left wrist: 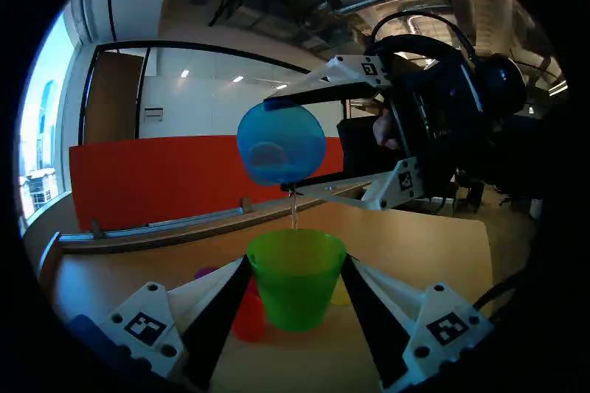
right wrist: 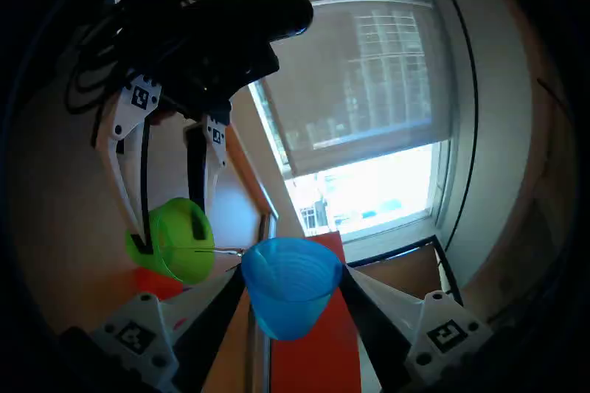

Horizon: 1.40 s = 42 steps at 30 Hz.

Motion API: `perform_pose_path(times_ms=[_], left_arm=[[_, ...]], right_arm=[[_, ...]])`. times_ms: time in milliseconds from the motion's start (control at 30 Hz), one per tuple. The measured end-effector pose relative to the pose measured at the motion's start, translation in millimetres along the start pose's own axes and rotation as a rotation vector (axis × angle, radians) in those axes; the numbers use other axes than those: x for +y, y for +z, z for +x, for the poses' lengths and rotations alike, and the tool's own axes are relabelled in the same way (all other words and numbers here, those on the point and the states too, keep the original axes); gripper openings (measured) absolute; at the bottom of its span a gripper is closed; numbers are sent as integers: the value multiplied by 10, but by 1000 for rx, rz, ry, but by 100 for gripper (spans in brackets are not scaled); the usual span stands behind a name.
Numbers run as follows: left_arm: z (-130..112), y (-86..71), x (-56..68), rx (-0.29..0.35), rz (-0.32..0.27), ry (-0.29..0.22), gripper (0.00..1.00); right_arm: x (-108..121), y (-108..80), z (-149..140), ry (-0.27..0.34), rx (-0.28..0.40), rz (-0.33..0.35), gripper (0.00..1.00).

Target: Pour water

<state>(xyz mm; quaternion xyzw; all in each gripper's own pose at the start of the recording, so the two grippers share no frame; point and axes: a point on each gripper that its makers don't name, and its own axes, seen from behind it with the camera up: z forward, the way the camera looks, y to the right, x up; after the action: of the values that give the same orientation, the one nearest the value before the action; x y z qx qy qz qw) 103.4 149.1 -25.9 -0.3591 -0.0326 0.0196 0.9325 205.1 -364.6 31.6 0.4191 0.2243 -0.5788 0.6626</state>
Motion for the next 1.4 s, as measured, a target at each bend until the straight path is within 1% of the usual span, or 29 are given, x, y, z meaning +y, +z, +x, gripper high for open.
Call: perform_pose_path(times_ms=[367, 667, 933, 1400], left_arm=[[-49, 6, 18, -7, -5, -3, 87], [-49, 6, 10, -7, -4, -4, 87], [-56, 13, 33, -9, -8, -3, 87], [-62, 16, 38, -9, -11, -6, 87]], right_arm=[[-6, -1, 27, -12, 1, 0, 92], [-7, 2, 45, -26, 3, 0, 92], [-2, -2, 67, -32, 4, -4, 92], [-8, -34, 110, -44, 7, -6, 92]])
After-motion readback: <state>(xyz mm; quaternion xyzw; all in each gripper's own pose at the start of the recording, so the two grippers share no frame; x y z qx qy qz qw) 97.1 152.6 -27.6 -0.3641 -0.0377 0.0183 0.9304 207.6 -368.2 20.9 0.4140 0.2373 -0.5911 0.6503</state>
